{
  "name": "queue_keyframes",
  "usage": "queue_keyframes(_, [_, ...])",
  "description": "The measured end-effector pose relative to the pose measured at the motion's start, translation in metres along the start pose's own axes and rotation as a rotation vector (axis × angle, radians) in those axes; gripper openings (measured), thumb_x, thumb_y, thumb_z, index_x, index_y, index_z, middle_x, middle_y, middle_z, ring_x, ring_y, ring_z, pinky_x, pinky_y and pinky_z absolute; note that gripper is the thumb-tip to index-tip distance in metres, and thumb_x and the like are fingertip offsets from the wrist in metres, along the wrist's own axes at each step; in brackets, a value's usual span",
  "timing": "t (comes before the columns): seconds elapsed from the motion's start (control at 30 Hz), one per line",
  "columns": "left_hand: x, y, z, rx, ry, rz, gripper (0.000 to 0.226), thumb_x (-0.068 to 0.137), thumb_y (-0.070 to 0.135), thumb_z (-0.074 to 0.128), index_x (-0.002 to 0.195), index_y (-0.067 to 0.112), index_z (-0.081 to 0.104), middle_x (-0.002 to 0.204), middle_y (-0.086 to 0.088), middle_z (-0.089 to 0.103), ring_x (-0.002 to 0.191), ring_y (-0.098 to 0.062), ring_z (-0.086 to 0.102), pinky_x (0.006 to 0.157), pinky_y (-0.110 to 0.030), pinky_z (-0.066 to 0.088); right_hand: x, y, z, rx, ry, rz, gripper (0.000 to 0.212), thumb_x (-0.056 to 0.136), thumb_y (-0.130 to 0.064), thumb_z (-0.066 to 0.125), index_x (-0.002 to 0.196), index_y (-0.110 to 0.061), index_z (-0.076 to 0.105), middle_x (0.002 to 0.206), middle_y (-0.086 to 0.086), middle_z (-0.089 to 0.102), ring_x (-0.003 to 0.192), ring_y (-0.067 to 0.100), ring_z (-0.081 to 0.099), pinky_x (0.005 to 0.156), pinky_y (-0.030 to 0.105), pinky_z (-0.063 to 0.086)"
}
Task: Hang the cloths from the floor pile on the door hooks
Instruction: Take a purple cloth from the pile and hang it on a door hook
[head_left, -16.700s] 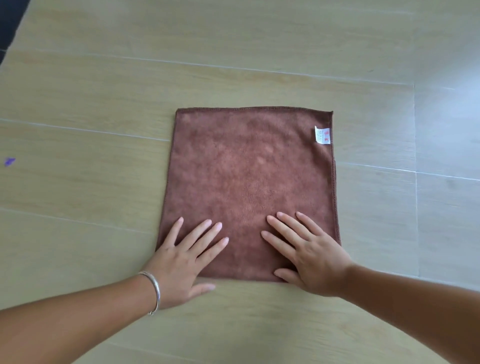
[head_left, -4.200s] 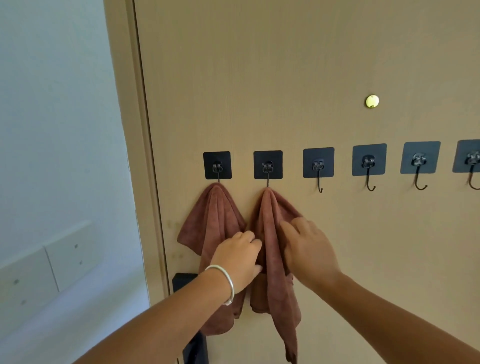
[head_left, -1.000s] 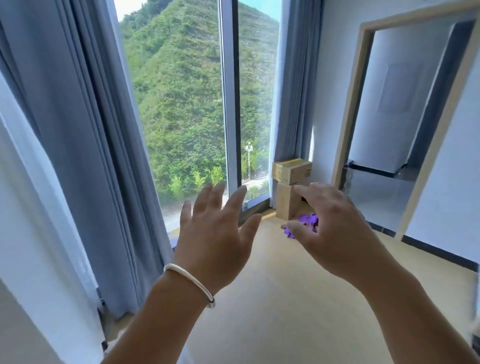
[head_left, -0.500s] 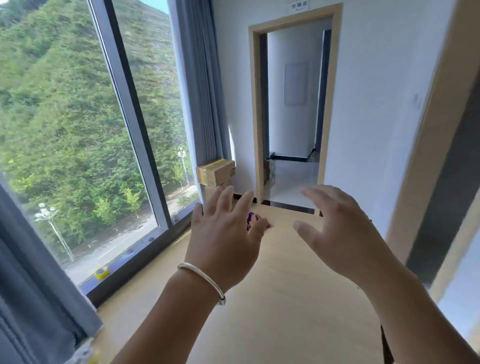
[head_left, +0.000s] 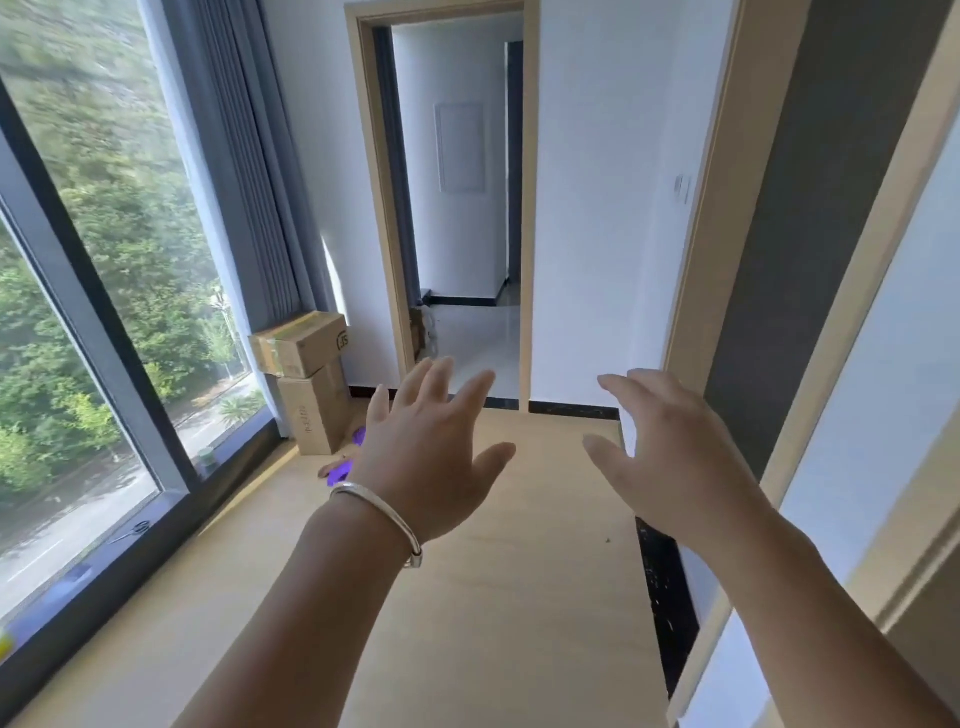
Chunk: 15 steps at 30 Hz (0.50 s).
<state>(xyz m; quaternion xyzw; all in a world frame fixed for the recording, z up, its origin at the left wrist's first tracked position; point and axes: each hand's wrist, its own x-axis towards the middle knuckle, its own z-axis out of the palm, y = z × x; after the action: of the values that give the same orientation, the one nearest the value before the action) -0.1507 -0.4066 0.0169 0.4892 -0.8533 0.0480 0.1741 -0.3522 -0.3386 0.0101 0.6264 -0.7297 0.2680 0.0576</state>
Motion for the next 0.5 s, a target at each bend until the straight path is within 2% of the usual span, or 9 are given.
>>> queue_keyframes(0.1, [0.028,-0.022,0.014,-0.027,0.011,0.036,0.067,0.09,0.065,0.037,0.146,0.039,0.011,0.159,0.0,0.012,0.147,-0.02,0.001,0.117,-0.051,0.007,0.026,-0.006,0.017,-0.016,-0.002,0.05,0.056,0.09,-0.045,0.053,0.142,-0.028,0.041,0.149,-0.002,0.037,0.138,0.016,0.028,0.112,0.04,0.028])
queue_keyframes(0.5, [0.142,-0.119,0.053,-0.136,-0.009,0.076,0.068,0.091,0.065,0.035,0.148,0.037,0.011,0.159,-0.004,0.015,0.147,-0.022,0.006,0.116,-0.053,0.012,0.133,-0.043,0.084,-0.088,0.01,0.123,0.055,0.09,-0.043,0.055,0.141,-0.028,0.042,0.148,-0.003,0.037,0.138,0.015,0.027,0.112,0.04,0.029])
